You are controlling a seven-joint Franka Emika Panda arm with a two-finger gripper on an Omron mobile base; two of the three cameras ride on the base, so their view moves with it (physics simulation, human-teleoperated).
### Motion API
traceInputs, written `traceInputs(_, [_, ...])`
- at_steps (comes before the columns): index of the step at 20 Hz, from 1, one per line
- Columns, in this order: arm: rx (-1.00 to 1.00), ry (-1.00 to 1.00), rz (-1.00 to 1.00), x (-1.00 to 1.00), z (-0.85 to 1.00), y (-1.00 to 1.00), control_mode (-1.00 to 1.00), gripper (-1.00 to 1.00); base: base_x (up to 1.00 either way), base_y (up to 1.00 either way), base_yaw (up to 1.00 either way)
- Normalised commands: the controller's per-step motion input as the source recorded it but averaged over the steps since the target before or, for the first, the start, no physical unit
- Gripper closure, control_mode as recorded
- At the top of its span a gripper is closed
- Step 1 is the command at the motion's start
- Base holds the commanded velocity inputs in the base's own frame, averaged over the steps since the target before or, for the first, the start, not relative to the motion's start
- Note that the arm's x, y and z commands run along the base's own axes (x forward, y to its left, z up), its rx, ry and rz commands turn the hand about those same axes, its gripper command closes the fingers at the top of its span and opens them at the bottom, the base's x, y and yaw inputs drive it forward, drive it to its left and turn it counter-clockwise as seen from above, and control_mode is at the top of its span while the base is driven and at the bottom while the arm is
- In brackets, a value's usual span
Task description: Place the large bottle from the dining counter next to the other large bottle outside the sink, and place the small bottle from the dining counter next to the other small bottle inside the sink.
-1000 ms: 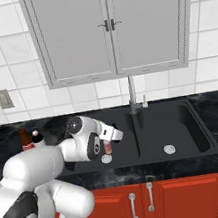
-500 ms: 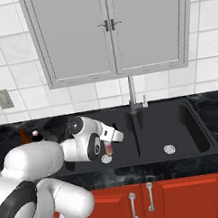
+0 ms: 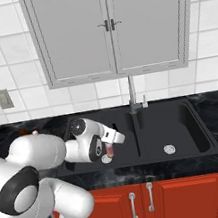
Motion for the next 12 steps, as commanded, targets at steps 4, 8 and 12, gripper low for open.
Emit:
traceInputs(4, [0.0, -0.03, 0.0, 0.04, -0.19, 0.0, -1.0, 1.0, 0.0, 0.0, 0.0])
traceInputs(8, [0.0, -0.04, 0.0, 0.03, -0.2, 0.0, -1.0, 1.0, 0.0, 0.0, 0.0])
traceInputs(12, [0.0, -0.05, 0.0, 0.0, -0.22, 0.0, -1.0, 1.0, 0.0, 0.0, 0.0])
